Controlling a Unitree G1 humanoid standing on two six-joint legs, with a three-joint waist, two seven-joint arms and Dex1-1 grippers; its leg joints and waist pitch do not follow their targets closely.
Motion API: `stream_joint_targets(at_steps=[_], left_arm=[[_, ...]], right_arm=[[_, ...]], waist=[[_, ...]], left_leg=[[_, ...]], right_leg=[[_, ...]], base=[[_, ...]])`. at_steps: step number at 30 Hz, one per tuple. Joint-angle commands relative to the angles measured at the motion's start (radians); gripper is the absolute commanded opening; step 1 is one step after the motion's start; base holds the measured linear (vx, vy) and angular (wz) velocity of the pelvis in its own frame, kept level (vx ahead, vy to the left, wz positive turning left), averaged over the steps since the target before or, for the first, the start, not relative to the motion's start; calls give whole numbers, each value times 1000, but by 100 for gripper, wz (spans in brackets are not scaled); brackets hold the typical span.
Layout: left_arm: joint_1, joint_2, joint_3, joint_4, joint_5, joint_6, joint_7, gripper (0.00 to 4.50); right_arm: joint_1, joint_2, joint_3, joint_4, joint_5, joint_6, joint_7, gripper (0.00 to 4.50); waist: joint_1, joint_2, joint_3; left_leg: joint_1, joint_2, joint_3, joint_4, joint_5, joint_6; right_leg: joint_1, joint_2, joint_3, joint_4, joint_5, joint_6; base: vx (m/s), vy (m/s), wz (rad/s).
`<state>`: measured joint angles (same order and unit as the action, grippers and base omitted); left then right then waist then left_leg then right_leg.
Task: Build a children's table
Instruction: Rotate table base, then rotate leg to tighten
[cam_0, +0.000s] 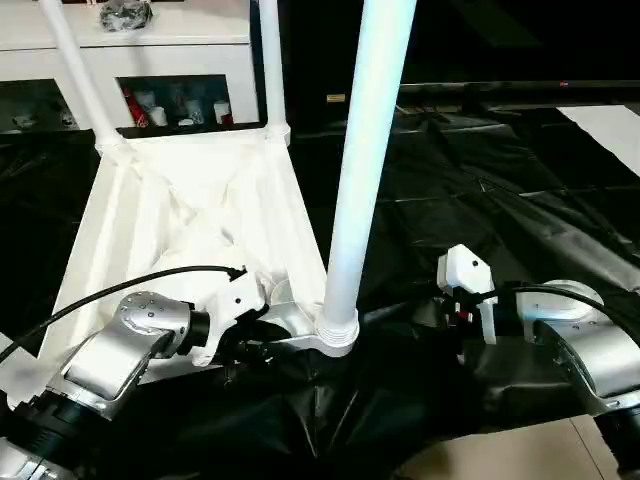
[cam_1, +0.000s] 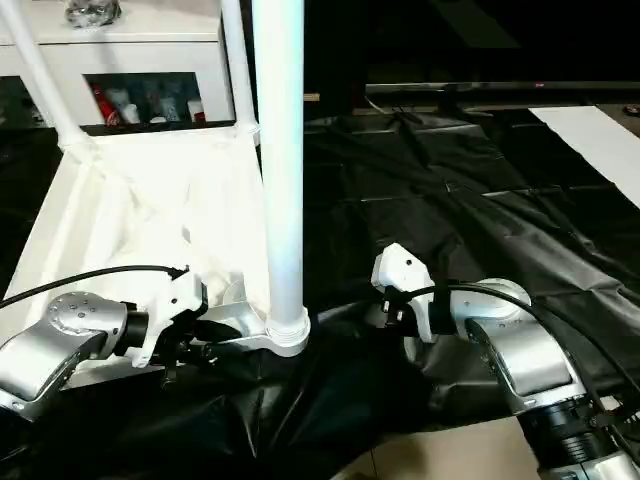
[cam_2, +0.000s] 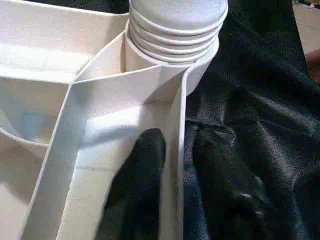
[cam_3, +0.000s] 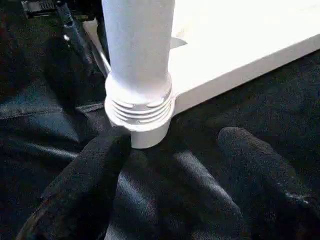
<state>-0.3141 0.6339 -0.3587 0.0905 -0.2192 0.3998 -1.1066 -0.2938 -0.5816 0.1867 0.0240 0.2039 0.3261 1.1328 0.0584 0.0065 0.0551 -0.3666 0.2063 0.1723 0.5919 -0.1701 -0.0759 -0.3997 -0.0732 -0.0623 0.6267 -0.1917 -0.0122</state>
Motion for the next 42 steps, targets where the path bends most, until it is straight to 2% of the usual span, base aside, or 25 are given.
stream_joint_targets(at_steps=[1, 9, 11, 13, 15, 18, 20, 23, 24, 28, 31, 33, 34, 38, 40, 42], left_arm=[[1, 3, 15, 21, 18, -18, 5, 86], [2, -8, 11, 29, 24, -27, 2, 18], [5, -9, 5, 32, 27, -29, 3, 5], [4, -24, 6, 37, 25, -29, 14, 2], [-4, -56, 5, 42, 24, -18, 39, 0], [-21, -95, 1, 58, 30, -11, 68, 0], [-46, -131, -10, 82, 51, -19, 98, 0], [-85, -169, -26, 123, 70, -34, 111, 0], [-92, -176, -25, 131, 70, -36, 112, 0], [-115, -192, -26, 152, 80, -44, 103, 0], [-125, -200, -20, 164, 88, -47, 98, 0], [-130, -201, -19, 176, 94, -55, 92, 0], [-131, -201, -19, 178, 95, -57, 91, 0], [-131, -200, -16, 185, 101, -64, 85, 0], [-129, -199, -13, 190, 105, -66, 82, 0], [-130, -200, -11, 193, 106, -67, 82, 0]], right_arm=[[4, -12, -3, -22, 16, 12, 0, 328], [6, -2, 1, -15, 3, -5, -12, 328], [-1, 9, -8, -3, 16, 15, -21, 355], [-18, 39, -30, 19, 41, 54, -51, 362], [-16, 44, -18, 16, 43, 51, -40, 385], [-18, 56, -2, 31, 12, 16, -61, 413], [-29, 82, 24, 69, -47, -55, -110, 426], [-53, 126, 51, 127, -85, -91, -152, 426], [-59, 135, 53, 137, -85, -88, -158, 426], [-100, 169, 67, 206, -112, -107, -212, 426], [-128, 196, 63, 259, -127, -128, -241, 426], [-161, 232, 35, 308, -113, -144, -265, 426], [-167, 238, 30, 314, -107, -145, -267, 426], [-180, 247, 25, 336, -95, -153, -264, 426], [-188, 254, 26, 367, -98, -159, -256, 401], [-191, 260, 27, 386, -102, -166, -252, 381]], waist=[[3, 2, -58], [3, 2, -59], [2, 3, -58], [1, 4, -58], [1, 3, -59], [3, -1, -58], [3, 0, -59], [1, 1, -60], [2, 0, -60], [2, 2, -63], [1, 5, -62], [0, -1, -62], [0, 3, -63], [1, 3, -64], [2, 0, -64], [1, 1, -62]], left_leg=[[11, 16, -5, -68, -302, 6], [10, 16, -6, -69, -300, 6], [11, 16, -6, -69, -303, 6], [12, 16, -6, -70, -310, 4], [14, 16, -6, -69, -316, 2], [13, 16, -4, -69, -310, 4], [9, 15, -4, -68, -291, 3], [12, 9, -3, -64, -299, -2], [8, 10, -4, -65, -290, 3], [8, 11, -5, -65, -283, 5], [10, 10, -4, -65, -298, 3], [8, 12, -5, -67, -298, 2], [7, 12, -6, -67, -296, 2], [6, 15, -6, -69, -280, 4], [6, 15, -4, -68, -273, 7], [6, 14, -3, -68, -285, 7]], right_leg=[[41, -50, 43, -98, -359, -149], [41, -51, 42, -98, -364, -145], [39, -50, 42, -99, -362, -147], [38, -50, 42, -99, -369, -149], [37, -50, 41, -99, -375, -152], [37, -52, 42, -101, -378, -144], [38, -54, 42, -102, -382, -137], [35, -53, 40, -107, -422, -123], [38, -54, 40, -108, -421, -118], [38, -53, 39, -105, -402, -123], [34, -53, 38, -106, -417, -125], [36, -55, 38, -105, -415, -125], [37, -57, 38, -105, -417, -126], [38, -54, 40, -98, -362, -138], [40, -55, 41, -96, -339, -148], [38, -56, 40, -99, -362, -145]], base=[[0, 0, 0], [0, 0, 0], [0, 0, 0], [0, 0, 0], [0, 0, 0], [0, 0, 0], [0, 0, 0], [0, 0, 0], [0, 0, 0], [0, 0, 0], [0, 0, 0], [0, 0, 0], [0, 0, 0], [0, 0, 0], [0, 0, 0], [0, 0, 0]])
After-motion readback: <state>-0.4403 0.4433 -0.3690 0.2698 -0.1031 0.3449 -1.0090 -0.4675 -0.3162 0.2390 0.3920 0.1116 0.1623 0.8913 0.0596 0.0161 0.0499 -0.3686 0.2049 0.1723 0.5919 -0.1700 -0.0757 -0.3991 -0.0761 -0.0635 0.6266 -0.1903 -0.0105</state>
